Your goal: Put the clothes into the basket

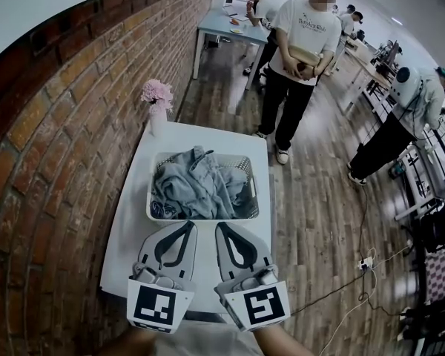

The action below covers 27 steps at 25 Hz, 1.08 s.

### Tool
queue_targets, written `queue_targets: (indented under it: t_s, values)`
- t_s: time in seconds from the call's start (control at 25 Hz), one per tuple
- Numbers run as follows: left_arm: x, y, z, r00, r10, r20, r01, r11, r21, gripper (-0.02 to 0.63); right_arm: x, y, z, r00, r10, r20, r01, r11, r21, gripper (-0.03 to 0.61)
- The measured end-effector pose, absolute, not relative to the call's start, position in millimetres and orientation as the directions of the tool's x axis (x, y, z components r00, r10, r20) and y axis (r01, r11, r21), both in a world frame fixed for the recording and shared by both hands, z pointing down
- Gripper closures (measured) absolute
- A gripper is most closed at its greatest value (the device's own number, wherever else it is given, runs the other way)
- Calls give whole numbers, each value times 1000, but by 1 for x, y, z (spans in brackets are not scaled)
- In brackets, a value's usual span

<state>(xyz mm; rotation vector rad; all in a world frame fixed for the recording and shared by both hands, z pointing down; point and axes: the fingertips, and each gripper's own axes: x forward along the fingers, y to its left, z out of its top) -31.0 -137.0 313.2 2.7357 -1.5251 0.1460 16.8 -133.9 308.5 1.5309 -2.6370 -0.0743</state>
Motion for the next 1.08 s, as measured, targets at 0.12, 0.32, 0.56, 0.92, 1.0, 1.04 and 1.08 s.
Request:
queue_targets:
  t_s: [0.12,0.32,0.56,0.92,1.0,1.04,1.08]
  values:
    - [-31,-128,316,525,-847,86,-847,-530,-38,604,14,-125,311,-493,-868,63,-863,497,95,572]
    - [-34,-118,317,526,-845,94,-848,-530,-22,604,8,-116,317,-499,-863,78,-859,505,85,572]
    - [-36,-113,317,532,-842,95,-844,-536,-22,606,6,-113,319,-482,-872,85,-870,488,77,572]
    - [-42,-107,336,557,-824,106,-828,-561,-13,604,-1,-105,329,-455,-886,91,-884,462,71,572]
    - [-43,-106,339,561,-820,110,-825,-565,-5,604,-4,-102,335,-466,-880,90,-879,472,65,572]
    - [-43,-105,341,564,-819,112,-824,-567,0,604,-5,-101,338,-468,-879,90,-878,474,61,572]
    - [-43,-104,342,566,-817,113,-822,-569,6,604,-5,-100,340,-470,-878,91,-878,475,57,572]
